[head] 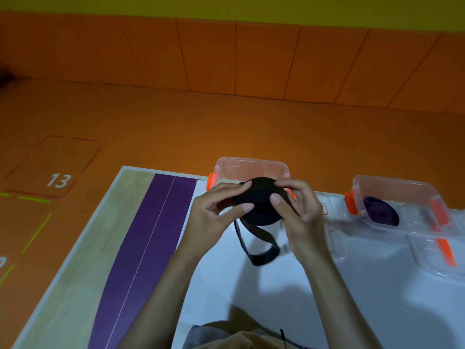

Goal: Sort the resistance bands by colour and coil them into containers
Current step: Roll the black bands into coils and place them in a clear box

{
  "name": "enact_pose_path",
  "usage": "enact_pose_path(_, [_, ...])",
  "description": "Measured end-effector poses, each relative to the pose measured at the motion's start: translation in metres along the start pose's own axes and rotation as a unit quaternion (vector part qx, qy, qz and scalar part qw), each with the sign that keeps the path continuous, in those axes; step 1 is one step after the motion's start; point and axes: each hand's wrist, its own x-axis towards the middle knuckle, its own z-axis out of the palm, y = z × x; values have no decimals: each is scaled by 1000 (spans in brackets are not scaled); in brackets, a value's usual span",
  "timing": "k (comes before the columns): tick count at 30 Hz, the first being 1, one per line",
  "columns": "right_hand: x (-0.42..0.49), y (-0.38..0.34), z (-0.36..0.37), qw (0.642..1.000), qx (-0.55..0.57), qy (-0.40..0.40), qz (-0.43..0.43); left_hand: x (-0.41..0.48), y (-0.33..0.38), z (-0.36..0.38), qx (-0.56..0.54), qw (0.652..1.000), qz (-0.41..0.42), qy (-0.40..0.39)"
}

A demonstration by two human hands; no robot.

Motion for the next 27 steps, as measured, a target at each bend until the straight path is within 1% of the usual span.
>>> enact_pose_path(2, [2, -3, 5, 1000, -20, -14, -8, 2, 2, -7, 7, 1000, 3, 12])
enact_pose_path(6, [12, -10, 15, 997, -67, 16, -18, 3, 2, -18, 21, 999, 0, 50])
enact_pose_path(9, [15, -10, 27, 999, -51, 13, -1, 2, 2, -33, 5, 999, -29, 40])
enact_pose_path(12, [12, -4, 40, 997, -32, -42, 60, 7, 4, -46, 13, 999, -25, 42])
enact_pose_path(13, [12, -2, 45, 996, -24, -47, 73, 9, 4, -50, 10, 999, -23, 43])
enact_pose_path(14, [11, -1, 49, 996, -17, -44, 75, 10, 5, -52, 6, 999, -22, 42])
enact_pose_path(17, [13, 0, 60, 999, -10, -15, 44, 9, 4, -60, 4, 999, -27, 30])
enact_pose_path(20, [12, -1, 69, 999, 10, 1, 47, 11, 3, -73, 1, 999, -49, -5])
enact_pose_path(22, [11, 0, 71, 998, -10, -22, 54, 16, 3, -79, 18, 998, -53, -13])
enact_pose_path(24, [12, 1, 73, 997, -47, -38, 58, 19, 2, -80, 40, 998, -40, -13])
enact_pose_path(27, [13, -1, 71, 994, -106, -8, 40, 18, 3, -76, 26, 999, -45, -7])
